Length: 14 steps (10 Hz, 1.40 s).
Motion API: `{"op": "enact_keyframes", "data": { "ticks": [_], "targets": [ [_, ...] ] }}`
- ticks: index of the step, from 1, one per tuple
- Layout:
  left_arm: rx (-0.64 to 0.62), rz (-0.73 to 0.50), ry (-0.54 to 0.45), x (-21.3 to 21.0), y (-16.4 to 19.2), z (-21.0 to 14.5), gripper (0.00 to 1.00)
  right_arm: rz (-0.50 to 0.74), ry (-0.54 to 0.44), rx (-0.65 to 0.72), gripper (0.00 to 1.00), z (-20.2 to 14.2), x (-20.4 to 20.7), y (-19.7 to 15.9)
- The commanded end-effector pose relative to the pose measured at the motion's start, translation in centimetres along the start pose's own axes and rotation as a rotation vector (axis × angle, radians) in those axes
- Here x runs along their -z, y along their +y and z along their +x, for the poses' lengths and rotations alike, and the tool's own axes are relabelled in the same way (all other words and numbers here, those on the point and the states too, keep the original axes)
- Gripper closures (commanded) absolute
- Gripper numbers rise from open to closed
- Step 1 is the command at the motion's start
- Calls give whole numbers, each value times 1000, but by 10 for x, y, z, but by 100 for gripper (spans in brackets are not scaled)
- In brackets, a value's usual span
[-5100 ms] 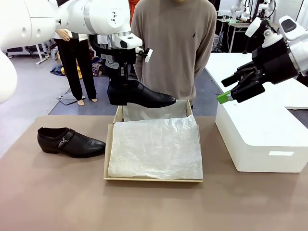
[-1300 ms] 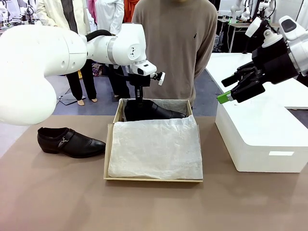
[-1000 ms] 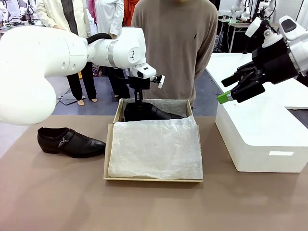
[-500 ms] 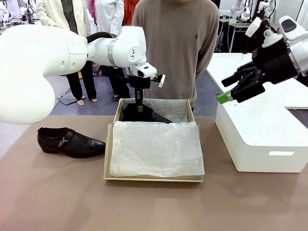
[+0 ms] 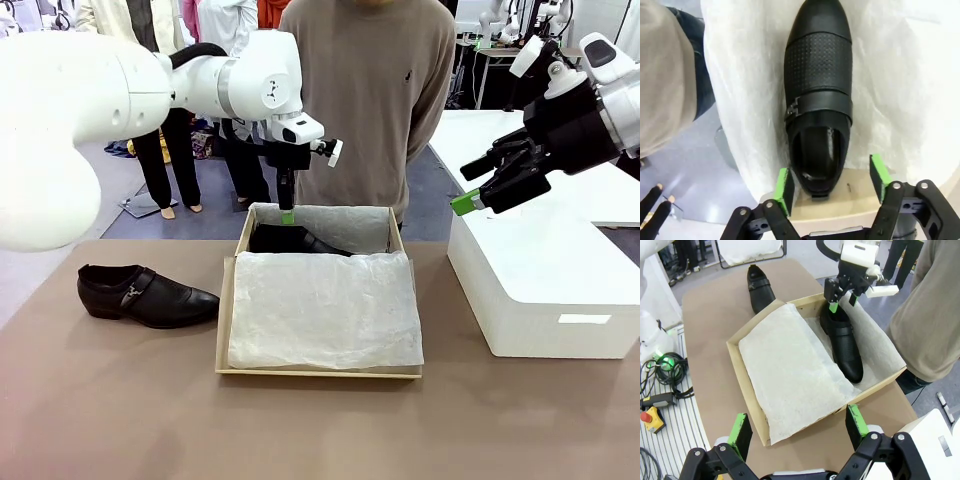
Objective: Pack the shoes into the box.
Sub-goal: Place one shoe of the Shoes into the Shoes Box, then place the other shoe of the Shoes into the Shoes Box.
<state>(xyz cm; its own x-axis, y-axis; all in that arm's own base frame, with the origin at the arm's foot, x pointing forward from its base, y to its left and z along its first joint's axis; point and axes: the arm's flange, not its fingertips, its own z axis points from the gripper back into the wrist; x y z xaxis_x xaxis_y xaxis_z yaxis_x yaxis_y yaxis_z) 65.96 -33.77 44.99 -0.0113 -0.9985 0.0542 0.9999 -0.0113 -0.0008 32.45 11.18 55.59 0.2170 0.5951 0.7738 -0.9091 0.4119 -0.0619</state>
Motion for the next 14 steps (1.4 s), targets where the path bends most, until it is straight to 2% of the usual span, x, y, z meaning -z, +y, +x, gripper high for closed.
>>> {"op": "enact_keyframes", "data": {
  "ticks": [1, 2, 3, 4, 13, 14],
  "targets": [
    [-4, -14, -13, -20, -9, -9, 0, 13, -22, -19, 0, 0, 2, -4],
    [-12, -6, -9, -25, -6, -14, 0, 13, -22, -19, 0, 0, 2, -4],
    [41, -118, -24, -22, 9, -30, 0, 13, -22, -19, 0, 0, 2, -4],
    [-6, 4, 3, -21, -4, -6, 0, 13, -22, -19, 0, 0, 2, -4],
    [10, -8, -7, -20, -4, -5, 0, 13, -22, -19, 0, 0, 2, -4],
    [54, 33, 17, -32, -22, -14, 0, 13, -22, -19, 0, 0, 2, -4]
  ]
}}
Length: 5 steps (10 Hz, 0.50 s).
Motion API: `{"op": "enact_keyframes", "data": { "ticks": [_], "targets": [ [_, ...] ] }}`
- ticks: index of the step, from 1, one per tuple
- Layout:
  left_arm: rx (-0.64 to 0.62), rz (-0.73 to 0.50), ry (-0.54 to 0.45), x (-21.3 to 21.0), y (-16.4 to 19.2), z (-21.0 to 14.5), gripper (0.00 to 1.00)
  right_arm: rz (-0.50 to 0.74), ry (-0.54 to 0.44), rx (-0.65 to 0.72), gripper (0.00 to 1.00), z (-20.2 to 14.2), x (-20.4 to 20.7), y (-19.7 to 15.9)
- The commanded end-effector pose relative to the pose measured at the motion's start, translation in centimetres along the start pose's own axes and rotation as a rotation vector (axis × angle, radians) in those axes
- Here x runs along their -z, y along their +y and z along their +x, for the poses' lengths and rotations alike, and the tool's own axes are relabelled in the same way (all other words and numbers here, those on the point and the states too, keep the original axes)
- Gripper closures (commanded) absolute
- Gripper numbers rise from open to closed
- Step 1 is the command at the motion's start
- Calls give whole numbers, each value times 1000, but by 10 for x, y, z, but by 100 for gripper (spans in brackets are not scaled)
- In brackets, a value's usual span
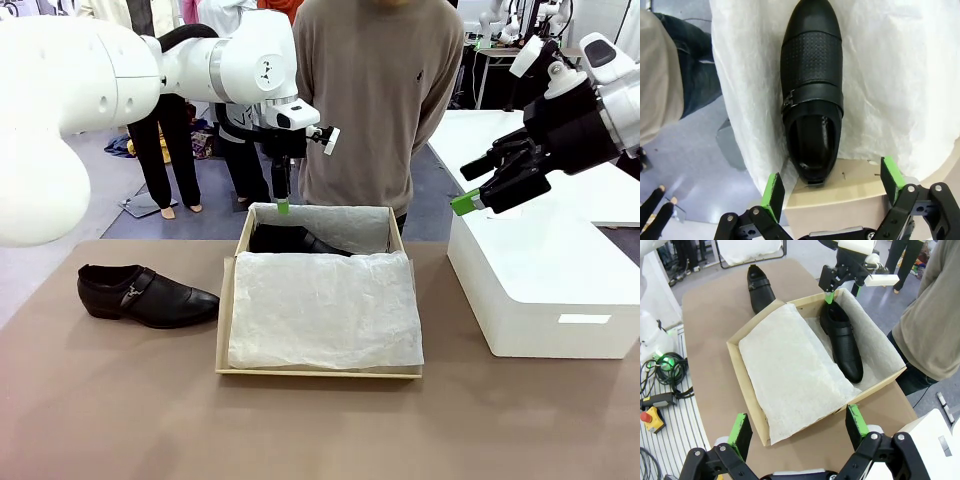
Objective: Pack the shoes into the box.
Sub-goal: Place the other shoe of the Shoes into the Shoes Box.
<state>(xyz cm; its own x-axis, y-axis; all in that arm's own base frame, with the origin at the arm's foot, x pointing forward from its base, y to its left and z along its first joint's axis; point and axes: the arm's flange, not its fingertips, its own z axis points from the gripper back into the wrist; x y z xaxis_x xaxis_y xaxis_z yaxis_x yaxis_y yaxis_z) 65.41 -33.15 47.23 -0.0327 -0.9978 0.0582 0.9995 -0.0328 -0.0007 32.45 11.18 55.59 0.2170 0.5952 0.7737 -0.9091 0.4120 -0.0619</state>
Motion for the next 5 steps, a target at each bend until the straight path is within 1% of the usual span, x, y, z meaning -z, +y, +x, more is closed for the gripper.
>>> {"op": "enact_keyframes", "data": {
  "ticks": [1, 3, 5],
  "targets": [
    [45, 46, 41, -16, -32, -21, 0, 13, -22, -19, 0, 0, 2, -4],
    [51, 60, 36, -28, -63, -43, 0, 13, -22, -19, 0, 0, 2, -4],
    [47, 102, 73, -34, -90, -67, 0, 13, -22, -19, 0, 0, 2, -4]
  ]
}}
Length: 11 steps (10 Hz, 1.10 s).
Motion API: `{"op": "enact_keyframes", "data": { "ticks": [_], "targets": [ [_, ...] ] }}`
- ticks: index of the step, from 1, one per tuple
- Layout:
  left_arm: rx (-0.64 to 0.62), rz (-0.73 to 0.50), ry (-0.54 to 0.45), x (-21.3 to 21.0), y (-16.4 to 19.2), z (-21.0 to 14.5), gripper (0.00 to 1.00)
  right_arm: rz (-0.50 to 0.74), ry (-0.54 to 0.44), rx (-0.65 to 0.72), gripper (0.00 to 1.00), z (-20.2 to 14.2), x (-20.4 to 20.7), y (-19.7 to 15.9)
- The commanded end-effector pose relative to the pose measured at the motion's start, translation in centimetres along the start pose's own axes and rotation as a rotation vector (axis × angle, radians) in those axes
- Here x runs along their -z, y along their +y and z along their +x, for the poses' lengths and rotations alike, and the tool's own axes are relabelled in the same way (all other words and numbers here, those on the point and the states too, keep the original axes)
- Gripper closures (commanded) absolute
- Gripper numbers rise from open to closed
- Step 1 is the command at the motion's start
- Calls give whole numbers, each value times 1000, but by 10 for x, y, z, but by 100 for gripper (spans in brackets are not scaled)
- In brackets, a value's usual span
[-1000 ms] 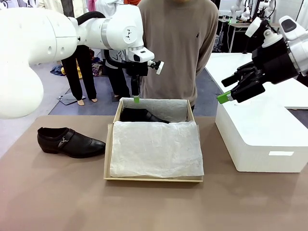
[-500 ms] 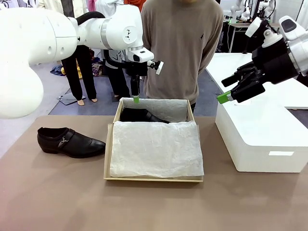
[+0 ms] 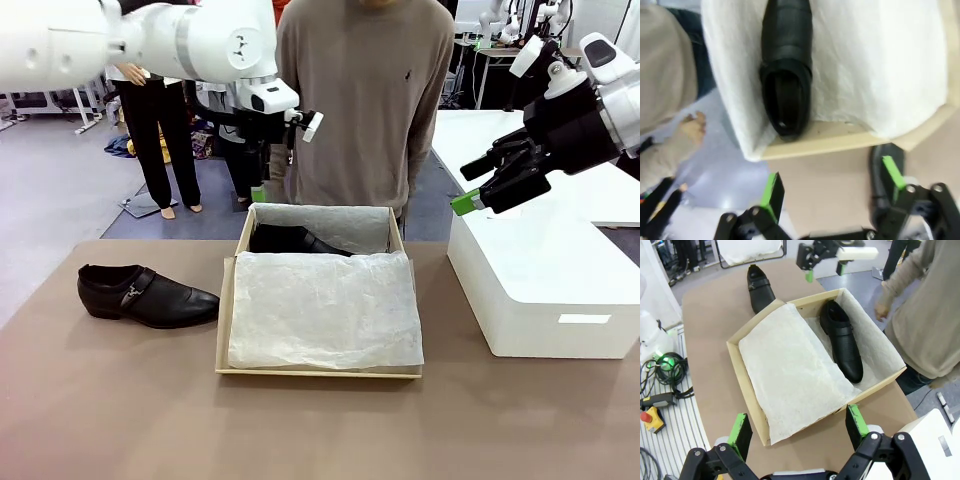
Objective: Pack the shoes into the box.
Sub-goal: Place the other shoe of the Shoes into the Shoes Box.
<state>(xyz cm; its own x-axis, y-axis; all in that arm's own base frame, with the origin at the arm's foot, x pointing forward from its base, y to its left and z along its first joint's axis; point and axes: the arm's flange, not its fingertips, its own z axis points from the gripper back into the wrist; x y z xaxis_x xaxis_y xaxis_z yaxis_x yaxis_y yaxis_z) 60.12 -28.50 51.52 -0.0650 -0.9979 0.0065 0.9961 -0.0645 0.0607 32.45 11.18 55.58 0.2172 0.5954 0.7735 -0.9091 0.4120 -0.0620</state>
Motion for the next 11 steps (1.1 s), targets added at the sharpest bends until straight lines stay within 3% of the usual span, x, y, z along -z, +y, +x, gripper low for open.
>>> {"op": "enact_keyframes", "data": {
  "ticks": [1, 3, 7, 10, 11],
  "targets": [
    [14, 62, 9, 9, -50, -42, 0, 13, -22, -19, 0, 0, 2, -4],
    [-16, 70, -21, 8, -66, -88, 0, 13, -22, -19, 0, 0, 2, -4],
    [-49, 69, -56, 14, -59, -152, 0, 13, -22, -19, 0, 0, 2, -4],
    [-57, 39, -79, 14, -46, -169, 0, 13, -22, -19, 0, 0, 2, -4],
    [-66, 58, -44, 14, -50, -166, 0, 13, -22, -19, 0, 0, 2, -4]
  ]
}}
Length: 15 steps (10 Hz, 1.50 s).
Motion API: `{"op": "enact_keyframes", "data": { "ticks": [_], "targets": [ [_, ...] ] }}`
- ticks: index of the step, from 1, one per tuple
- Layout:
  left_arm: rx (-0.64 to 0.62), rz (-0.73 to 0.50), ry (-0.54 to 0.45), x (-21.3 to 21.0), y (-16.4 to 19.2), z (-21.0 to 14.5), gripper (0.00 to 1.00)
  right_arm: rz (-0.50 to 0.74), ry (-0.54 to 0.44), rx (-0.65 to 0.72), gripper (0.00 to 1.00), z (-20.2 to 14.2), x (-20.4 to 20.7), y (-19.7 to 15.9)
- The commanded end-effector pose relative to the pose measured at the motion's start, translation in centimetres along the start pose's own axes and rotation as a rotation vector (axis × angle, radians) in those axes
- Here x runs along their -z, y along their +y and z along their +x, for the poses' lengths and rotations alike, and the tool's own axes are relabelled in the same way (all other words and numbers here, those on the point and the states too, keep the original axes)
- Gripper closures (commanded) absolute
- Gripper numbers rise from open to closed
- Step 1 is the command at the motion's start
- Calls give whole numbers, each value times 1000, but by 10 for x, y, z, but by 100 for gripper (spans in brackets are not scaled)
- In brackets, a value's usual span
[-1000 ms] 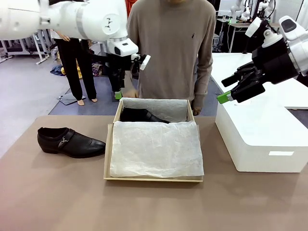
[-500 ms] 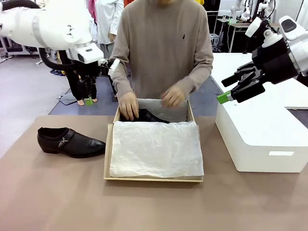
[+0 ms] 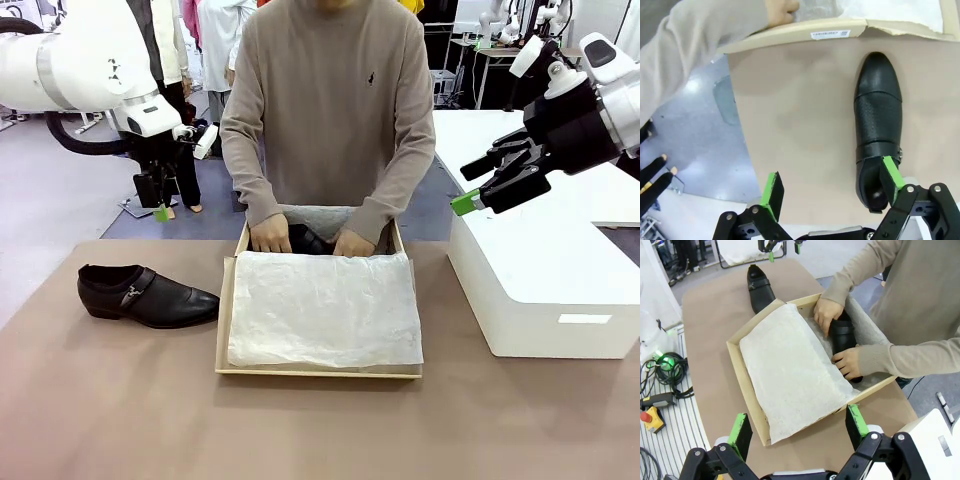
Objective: Pack the shoes into the box.
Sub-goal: Place the other shoe of the Shoes into the Shoes Box.
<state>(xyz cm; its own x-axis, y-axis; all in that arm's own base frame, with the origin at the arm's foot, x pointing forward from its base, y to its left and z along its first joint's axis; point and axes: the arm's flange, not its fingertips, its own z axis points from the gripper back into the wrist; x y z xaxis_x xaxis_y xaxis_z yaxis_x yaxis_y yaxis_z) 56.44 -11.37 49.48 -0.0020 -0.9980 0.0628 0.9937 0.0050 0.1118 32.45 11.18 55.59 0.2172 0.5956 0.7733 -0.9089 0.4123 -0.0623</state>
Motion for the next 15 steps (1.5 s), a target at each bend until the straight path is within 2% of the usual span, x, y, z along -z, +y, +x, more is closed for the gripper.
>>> {"op": "enact_keyframes", "data": {
  "ticks": [1, 10, 15],
  "targets": [
    [2, 5, 6, -2, -1, 2, 0, 14, -23, -19, 0, 0, 2, -3],
    [6, 0, 1, 0, -1, 3, 0, 14, -23, -19, 0, 0, 2, -3],
    [-71, -22, 18, -5, -25, -53, 0, 14, -23, -19, 0, 0, 2, -3]
  ]
}}
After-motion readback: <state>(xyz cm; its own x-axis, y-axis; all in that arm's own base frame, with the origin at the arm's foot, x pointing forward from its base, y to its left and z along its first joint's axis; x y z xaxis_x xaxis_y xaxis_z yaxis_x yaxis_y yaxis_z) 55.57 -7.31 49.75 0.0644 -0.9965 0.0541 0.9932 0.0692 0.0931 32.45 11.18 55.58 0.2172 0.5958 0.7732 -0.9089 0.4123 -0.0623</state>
